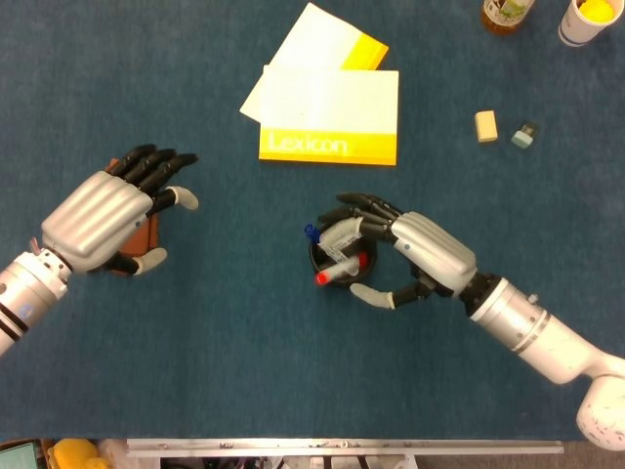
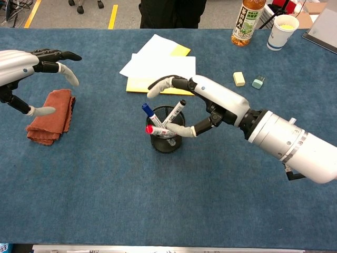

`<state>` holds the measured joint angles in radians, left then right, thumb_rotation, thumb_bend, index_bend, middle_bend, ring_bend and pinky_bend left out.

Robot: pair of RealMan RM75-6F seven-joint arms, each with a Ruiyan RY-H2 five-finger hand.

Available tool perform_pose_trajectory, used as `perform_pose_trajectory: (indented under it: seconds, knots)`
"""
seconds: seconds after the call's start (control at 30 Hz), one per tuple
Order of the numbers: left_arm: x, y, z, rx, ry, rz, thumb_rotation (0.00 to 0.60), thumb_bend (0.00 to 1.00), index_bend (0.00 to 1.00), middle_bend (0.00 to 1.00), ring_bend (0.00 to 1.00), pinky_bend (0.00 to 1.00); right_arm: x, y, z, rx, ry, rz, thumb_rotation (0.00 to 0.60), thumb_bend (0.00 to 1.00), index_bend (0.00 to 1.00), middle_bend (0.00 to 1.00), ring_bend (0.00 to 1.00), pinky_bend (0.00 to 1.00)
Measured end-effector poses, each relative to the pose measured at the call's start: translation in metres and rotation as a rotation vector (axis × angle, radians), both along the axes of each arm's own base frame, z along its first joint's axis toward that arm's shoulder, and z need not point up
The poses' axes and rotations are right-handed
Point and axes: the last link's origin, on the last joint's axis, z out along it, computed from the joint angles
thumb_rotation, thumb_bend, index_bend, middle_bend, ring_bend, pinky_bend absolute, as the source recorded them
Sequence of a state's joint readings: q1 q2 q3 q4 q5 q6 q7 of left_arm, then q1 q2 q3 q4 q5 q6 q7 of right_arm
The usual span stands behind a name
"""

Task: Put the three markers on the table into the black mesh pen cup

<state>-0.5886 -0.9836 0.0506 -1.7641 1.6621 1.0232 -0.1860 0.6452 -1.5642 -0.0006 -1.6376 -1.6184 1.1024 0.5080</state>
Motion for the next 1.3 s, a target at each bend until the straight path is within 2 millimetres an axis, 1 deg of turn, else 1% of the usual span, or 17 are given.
perform_pose_trajectory:
  seconds: [0.07,0.2,0.27,0.33,0.43,0.53,0.67,0.77,0.87,0.97,1.17,1.3]
  knots:
    - [0.0,0.0,0.0,0.002,-0.003,0.002,0.6,0.25,0.3,0.03,0.0,0.0,-0.001,-0.002,0.004,-0.021,0.0,0.007,0.6,0.25,0.13,0.11,0.0,0.04]
    - [-0.001,0.002,0.001,0.009,-0.011,0.009,0.6,0.25,0.3,0.03,0.0,0.0,-0.005,-0.007,0.021,-0.102,0.018,0.028,0.6,0.25,0.13,0.11,0.0,0.04]
    - [-0.002,0.002,0.002,0.017,-0.017,0.013,0.6,0.25,0.3,0.04,0.0,0.0,-0.01,-0.01,0.032,-0.155,0.044,0.035,0.6,0.25,0.15,0.13,0.0,0.04]
    - [-0.004,0.003,0.003,0.033,-0.03,0.023,0.6,0.25,0.3,0.04,0.0,0.0,-0.015,-0.013,0.042,-0.206,0.075,0.037,0.6,0.26,0.2,0.17,0.0,0.04]
    - [-0.009,0.004,0.005,0.063,-0.052,0.053,0.6,0.25,0.3,0.04,0.0,0.0,-0.028,-0.016,0.061,-0.3,0.149,0.026,0.6,0.29,0.24,0.21,0.01,0.04]
    - [-0.018,0.004,0.01,0.092,-0.07,0.1,0.6,0.25,0.3,0.04,0.0,0.0,-0.046,-0.019,0.081,-0.394,0.259,-0.001,0.6,0.33,0.26,0.22,0.01,0.04]
    - [-0.032,0.001,0.017,0.137,-0.097,0.177,0.6,0.25,0.3,0.05,0.0,0.0,-0.078,-0.018,0.112,-0.5,0.438,-0.082,0.6,0.34,0.28,0.22,0.01,0.04]
    - [-0.045,-0.002,0.024,0.182,-0.116,0.239,0.6,0.25,0.3,0.06,0.0,0.0,-0.108,-0.009,0.138,-0.567,0.581,-0.173,0.6,0.35,0.29,0.22,0.01,0.04]
    - [-0.058,-0.008,0.032,0.236,-0.118,0.289,0.6,0.25,0.29,0.06,0.0,0.0,-0.125,0.001,0.15,-0.618,0.65,-0.225,0.6,0.36,0.31,0.22,0.01,0.04]
    - [-0.069,-0.015,0.037,0.292,-0.098,0.314,0.6,0.25,0.29,0.06,0.0,0.0,-0.143,0.016,0.164,-0.677,0.711,-0.286,0.6,0.36,0.32,0.22,0.01,0.04]
    - [-0.086,-0.035,0.046,0.41,-0.113,0.373,0.6,0.25,0.29,0.06,0.0,0.0,-0.167,0.039,0.183,-0.761,0.746,-0.393,0.6,0.36,0.33,0.22,0.02,0.04]
    - [-0.095,-0.052,0.05,0.461,-0.112,0.403,0.6,0.25,0.29,0.07,0.0,0.0,-0.177,0.049,0.19,-0.788,0.737,-0.437,0.6,0.36,0.33,0.22,0.02,0.04]
